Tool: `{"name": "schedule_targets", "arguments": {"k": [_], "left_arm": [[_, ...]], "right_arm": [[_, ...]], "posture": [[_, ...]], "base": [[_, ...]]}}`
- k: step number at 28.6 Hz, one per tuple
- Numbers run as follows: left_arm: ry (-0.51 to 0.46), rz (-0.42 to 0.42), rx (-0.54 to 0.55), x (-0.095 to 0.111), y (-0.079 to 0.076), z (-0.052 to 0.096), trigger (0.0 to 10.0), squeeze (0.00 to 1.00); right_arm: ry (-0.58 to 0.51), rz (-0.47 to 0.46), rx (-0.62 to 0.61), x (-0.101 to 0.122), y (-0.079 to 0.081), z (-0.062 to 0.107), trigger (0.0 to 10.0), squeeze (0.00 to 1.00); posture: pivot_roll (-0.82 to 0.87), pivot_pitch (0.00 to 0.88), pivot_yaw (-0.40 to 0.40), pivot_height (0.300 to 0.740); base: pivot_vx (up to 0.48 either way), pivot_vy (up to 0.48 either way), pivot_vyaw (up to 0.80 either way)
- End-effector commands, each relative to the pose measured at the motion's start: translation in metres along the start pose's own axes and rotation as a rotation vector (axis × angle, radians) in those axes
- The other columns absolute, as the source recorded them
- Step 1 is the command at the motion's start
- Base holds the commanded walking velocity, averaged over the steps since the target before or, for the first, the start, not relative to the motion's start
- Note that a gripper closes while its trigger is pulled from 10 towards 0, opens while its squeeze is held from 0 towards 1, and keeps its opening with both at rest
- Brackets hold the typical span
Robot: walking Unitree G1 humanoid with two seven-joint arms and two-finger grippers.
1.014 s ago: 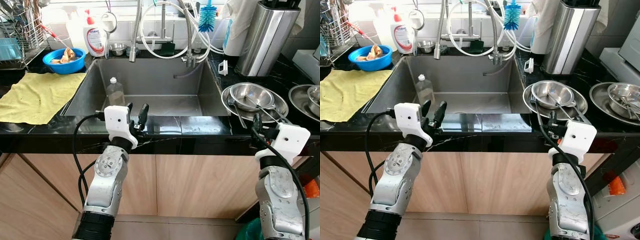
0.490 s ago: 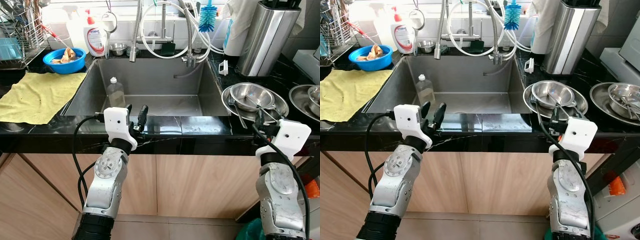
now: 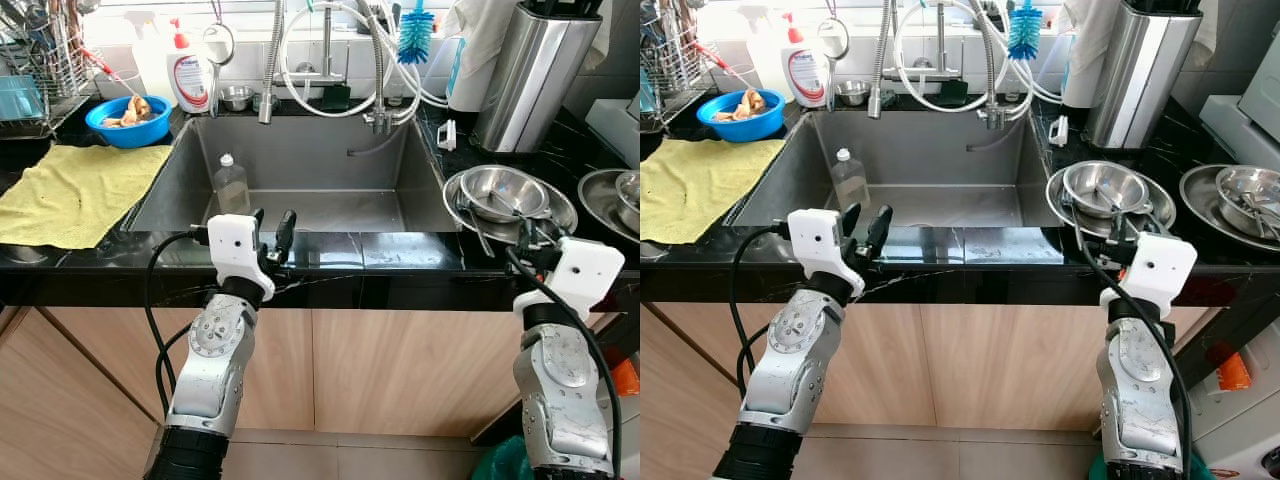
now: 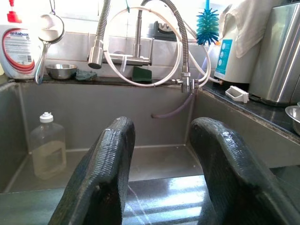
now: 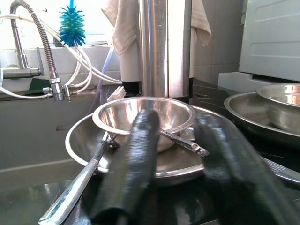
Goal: Kitchen organization
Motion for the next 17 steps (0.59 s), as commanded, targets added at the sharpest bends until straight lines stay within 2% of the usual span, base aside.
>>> {"name": "schedule_targets", "arguments": {"k": [1, 17], "left_arm": [[-0.004, -0.004, 0.001, 0.0029, 0.0012, -0.0001, 10.0, 0.0], [-0.003, -0.006, 0.01, 0.0033, 0.0026, -0.001, 10.0, 0.0]], "right_arm": [[-0.01, -0.009, -0.008, 0.002, -0.0007, -0.002, 0.0, 0.0], [-0.024, -0.013, -0.003, 0.0056, 0.0014, -0.0049, 0.0, 0.0]], "posture": [[-0.05, 0.0, 0.035, 0.74], [-0.05, 0.0, 0.035, 0.74]], "base": [[0.0, 0.0, 0.0], [0.0, 0.0, 0.0]]}}
Point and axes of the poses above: a point about 5 cm out from each wrist's last joint towards the gripper, its own z axis pointing back from the gripper into the wrist, its own x axis along the axis of the wrist's last joint, y = z × x, the point moved 4 cm from there along -z, pointing out of the wrist towards the gripper, and after that the axes turned 14 degrees about -z, right-handed, at the moved point
